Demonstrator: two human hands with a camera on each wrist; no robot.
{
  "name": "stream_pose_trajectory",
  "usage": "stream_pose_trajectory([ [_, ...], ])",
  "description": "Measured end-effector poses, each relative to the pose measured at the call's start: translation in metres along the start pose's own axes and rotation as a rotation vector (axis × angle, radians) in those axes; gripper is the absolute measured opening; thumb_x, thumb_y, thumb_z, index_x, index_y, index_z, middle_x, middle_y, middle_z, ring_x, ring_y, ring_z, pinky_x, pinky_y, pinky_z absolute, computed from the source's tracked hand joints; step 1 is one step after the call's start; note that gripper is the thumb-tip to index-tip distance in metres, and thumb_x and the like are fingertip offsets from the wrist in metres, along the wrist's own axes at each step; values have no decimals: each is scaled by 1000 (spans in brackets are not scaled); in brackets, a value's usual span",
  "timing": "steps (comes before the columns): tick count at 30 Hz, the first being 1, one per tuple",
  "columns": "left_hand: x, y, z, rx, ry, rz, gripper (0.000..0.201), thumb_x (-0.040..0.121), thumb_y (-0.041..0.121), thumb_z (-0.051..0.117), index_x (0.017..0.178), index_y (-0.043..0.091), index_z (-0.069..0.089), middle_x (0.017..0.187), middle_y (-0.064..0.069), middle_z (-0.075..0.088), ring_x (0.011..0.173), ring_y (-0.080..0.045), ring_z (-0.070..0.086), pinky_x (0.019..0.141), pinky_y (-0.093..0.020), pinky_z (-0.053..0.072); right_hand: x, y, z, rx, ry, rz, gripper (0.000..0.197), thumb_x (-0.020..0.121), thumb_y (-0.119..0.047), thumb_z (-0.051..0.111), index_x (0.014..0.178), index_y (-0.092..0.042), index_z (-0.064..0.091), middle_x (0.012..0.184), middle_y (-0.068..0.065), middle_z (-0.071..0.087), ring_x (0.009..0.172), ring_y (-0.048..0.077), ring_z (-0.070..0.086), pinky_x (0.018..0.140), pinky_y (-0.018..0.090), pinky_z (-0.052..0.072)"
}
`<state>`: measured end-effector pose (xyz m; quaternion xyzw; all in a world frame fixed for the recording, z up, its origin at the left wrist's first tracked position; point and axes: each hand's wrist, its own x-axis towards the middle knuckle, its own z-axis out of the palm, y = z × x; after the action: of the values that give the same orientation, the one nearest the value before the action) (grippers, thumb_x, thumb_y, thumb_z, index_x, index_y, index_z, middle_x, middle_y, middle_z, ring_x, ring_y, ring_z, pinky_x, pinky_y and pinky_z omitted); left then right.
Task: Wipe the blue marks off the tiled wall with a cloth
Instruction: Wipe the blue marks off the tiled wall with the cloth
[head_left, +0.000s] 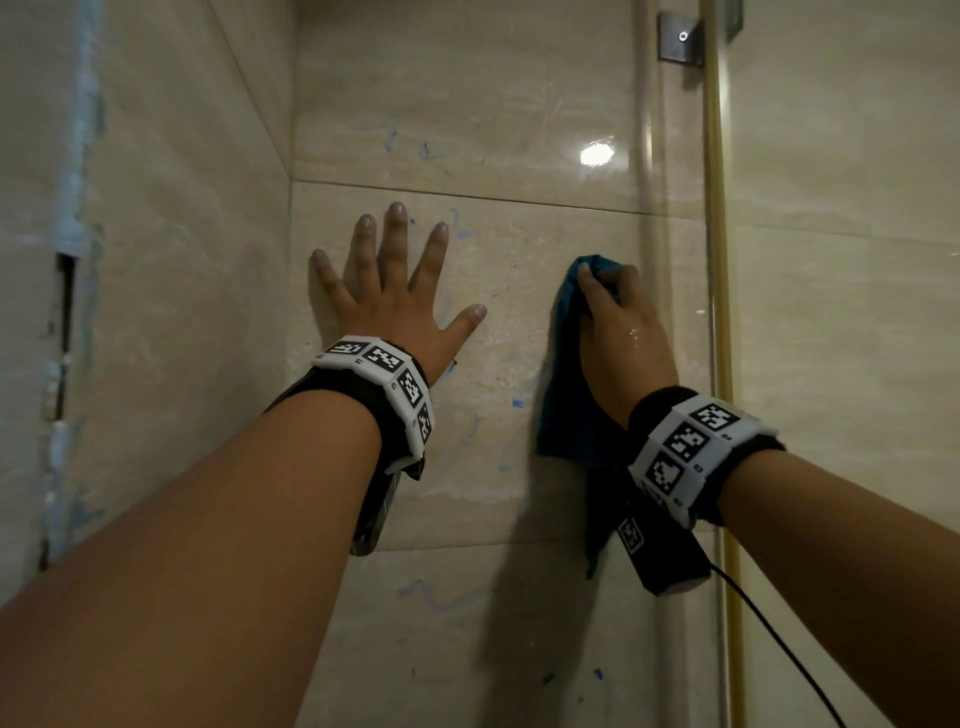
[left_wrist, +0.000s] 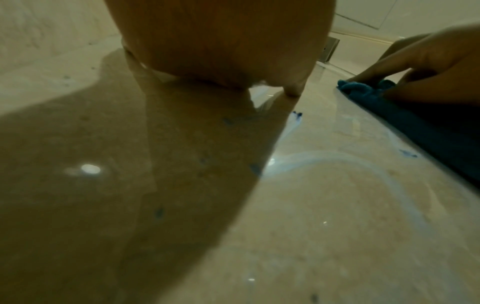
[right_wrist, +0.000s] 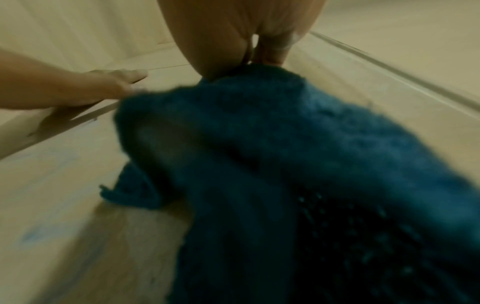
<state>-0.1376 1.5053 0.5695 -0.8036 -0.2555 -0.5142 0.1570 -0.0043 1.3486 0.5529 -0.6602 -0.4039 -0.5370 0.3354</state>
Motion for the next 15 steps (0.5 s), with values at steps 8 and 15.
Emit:
stream_pose_trajectory([
  [8, 0, 1, 1, 6, 22, 3, 83, 84, 77, 14, 146, 36, -24, 154, 0, -33, 143, -28, -25, 111, -63, -11, 13, -8, -4, 1, -41, 74, 50, 99, -9, 40, 147, -6, 28, 144, 19, 29, 124, 36, 39, 107, 40, 33],
  [15, 0, 0, 2, 2, 13, 1, 84, 84, 77, 14, 145, 36, -25, 153, 0, -35, 142, -28, -27, 111, -63, -10, 5, 0, -3, -5, -14, -47, 53, 94, -1, 46, 145, -10, 36, 141, 17, 37, 118, 36, 46, 100, 40, 41],
])
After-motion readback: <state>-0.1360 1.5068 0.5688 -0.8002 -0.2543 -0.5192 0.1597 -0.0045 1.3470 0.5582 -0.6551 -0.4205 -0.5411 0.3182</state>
